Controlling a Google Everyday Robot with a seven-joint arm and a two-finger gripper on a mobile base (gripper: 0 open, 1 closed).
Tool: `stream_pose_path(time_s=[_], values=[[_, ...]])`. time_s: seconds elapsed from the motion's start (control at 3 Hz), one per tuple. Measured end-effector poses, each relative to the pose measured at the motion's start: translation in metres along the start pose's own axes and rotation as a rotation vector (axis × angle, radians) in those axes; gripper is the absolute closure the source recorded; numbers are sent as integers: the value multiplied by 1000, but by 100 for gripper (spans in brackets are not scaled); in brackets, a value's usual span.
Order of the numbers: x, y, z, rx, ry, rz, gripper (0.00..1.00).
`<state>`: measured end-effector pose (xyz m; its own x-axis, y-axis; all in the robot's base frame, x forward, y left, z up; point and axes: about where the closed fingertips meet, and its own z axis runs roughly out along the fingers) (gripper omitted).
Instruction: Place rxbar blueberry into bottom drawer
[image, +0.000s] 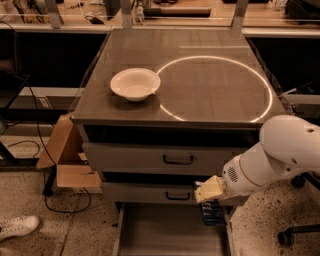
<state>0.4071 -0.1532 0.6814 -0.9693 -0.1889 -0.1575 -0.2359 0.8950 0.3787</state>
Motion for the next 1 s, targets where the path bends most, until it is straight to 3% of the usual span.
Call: stream_pose_path(time_s=[0.33,1.0], values=[[0,1,9,24,-36,38,100],[-2,-12,49,122,-114,170,100]])
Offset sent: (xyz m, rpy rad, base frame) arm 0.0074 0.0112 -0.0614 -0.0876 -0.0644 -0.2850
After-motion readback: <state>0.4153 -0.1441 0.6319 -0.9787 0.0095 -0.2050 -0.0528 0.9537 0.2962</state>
